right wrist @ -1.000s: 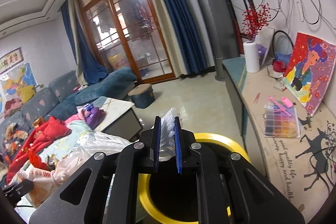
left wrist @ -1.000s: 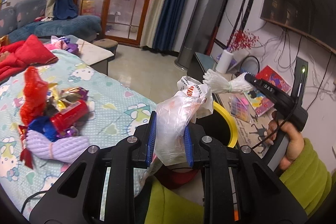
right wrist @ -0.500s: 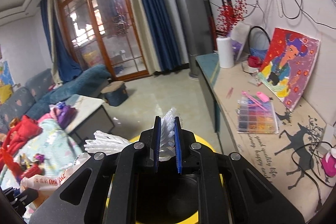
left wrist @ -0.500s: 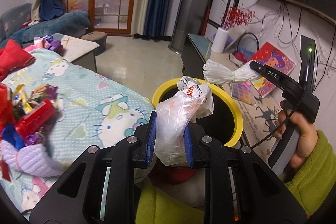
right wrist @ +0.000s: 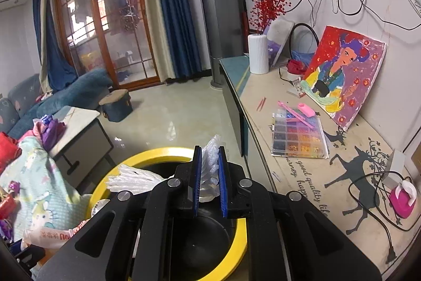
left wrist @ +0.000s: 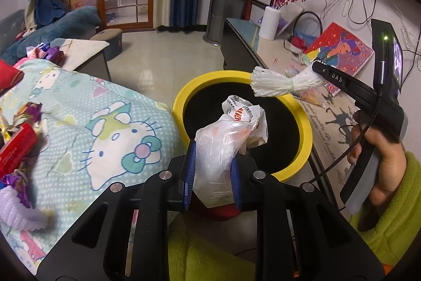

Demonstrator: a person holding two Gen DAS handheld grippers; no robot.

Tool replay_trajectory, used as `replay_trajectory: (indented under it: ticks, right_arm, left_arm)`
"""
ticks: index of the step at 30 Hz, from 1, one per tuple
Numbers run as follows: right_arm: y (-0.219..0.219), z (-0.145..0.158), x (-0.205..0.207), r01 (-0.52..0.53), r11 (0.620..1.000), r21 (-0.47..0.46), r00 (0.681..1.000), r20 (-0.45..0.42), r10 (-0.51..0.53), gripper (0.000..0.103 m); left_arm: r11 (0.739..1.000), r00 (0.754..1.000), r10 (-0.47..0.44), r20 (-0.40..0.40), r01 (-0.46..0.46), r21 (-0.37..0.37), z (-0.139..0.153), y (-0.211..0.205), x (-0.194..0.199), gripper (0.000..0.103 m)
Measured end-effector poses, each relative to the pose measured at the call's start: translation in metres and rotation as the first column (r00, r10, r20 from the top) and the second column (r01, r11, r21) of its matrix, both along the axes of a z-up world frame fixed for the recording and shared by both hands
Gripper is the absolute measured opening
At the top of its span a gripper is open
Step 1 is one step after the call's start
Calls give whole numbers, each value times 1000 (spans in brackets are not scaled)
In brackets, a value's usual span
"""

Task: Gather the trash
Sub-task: 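Carry both held items over the yellow-rimmed trash bin, then open both tools to drop the bag and string bundle into the bin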

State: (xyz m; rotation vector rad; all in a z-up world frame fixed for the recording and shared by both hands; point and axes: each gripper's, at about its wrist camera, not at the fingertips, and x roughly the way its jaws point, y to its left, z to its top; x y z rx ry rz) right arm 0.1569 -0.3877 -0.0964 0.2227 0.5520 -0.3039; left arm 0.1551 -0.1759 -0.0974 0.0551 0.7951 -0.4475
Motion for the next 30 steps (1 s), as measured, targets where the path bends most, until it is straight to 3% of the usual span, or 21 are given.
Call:
replay_trajectory:
  ticks: [9, 12, 15, 25, 30]
  right_arm:
    - [0, -13, 7, -16, 999, 42, 999, -41, 18, 15]
    - [0, -16, 9, -24, 997, 73, 998, -48, 28, 31]
    - [1, -15, 8, -26, 996, 81, 999, -45, 30, 41]
    - [11, 1, 0, -76, 988, 132, 997, 2, 76, 53]
    - [23, 15, -6, -135, 977, 164, 991, 38, 131, 56]
  left_arm:
    - [1000, 1000, -7, -22, 7, -23, -10, -4, 8, 20]
    - [999, 1000, 2, -19, -3, -35, -9, -1, 9, 38]
    - [999, 1000, 22, -2, -22, -50, -4, 5, 7, 50]
    - [991, 991, 100, 86, -92, -100, 24, 32, -7, 84]
    - [983, 975, 166, 147, -151, -108, 40, 53, -18, 92]
